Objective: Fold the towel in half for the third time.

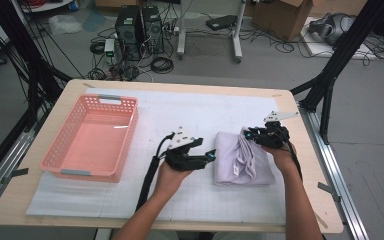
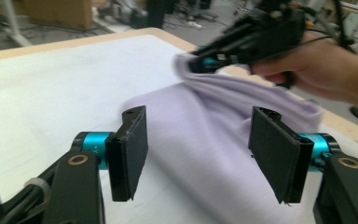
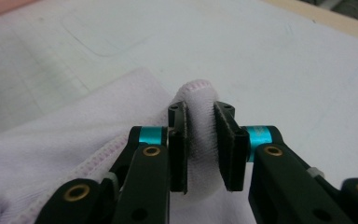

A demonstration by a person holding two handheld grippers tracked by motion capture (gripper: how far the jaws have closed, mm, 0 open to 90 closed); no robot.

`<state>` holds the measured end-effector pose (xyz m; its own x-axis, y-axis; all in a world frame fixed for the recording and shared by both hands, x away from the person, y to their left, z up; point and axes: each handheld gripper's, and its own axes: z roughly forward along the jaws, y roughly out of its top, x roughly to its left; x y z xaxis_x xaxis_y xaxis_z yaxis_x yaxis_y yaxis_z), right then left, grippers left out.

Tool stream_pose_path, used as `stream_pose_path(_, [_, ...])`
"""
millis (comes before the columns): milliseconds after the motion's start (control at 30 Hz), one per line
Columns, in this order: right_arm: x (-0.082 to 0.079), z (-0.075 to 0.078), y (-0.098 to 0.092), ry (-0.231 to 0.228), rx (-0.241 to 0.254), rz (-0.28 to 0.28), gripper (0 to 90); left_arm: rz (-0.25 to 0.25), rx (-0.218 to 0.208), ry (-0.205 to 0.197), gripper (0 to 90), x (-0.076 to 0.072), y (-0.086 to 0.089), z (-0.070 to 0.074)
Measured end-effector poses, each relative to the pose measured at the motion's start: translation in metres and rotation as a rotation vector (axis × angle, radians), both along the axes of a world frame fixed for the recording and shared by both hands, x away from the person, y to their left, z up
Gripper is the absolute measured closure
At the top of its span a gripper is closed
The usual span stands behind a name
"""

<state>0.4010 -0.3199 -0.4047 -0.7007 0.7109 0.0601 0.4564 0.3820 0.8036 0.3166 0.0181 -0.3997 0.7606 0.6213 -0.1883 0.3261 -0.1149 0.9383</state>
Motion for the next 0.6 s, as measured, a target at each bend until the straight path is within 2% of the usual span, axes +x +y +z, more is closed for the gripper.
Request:
stream_pose_path(67, [-0.001,-0.001,-0.002,0.014,-0.011,-0.037,64.5,0.029,0.015,0.005,36.3,0.000,0.014,-0.006])
stream_pose_path(100, [-0.003,0.000,-0.003,0.019,-0.008,-0.078,58.8,0.040,0.024,0.005,36.0,0.000,0.021,-0.009])
stream_pose_path(167, [-0.008,0.003,-0.010,0.013,0.009,-0.124,56.2,0.058,0.030,0.014,36.0,0.000,0.032,-0.015])
stream_pose_path(233, [-0.015,0.006,-0.017,-0.009,0.002,-0.148,55.5,0.067,0.049,0.014,35.9,0.001,0.040,-0.018])
stream_pose_path(300, [-0.022,0.007,-0.026,0.001,0.000,-0.179,54.5,0.066,0.056,0.021,35.9,0.001,0.045,-0.020])
stream_pose_path(367, [-0.030,0.009,-0.035,-0.002,0.018,-0.206,53.5,0.062,0.067,0.015,35.9,0.001,0.048,-0.021])
stream_pose_path(500, [-0.050,0.017,-0.046,-0.022,0.001,-0.250,53.3,0.057,0.063,0.012,35.9,0.000,0.053,-0.023])
stream_pose_path(600, [-0.070,0.018,-0.049,-0.045,0.017,-0.254,56.9,0.054,0.060,0.013,35.9,-0.001,0.056,-0.025])
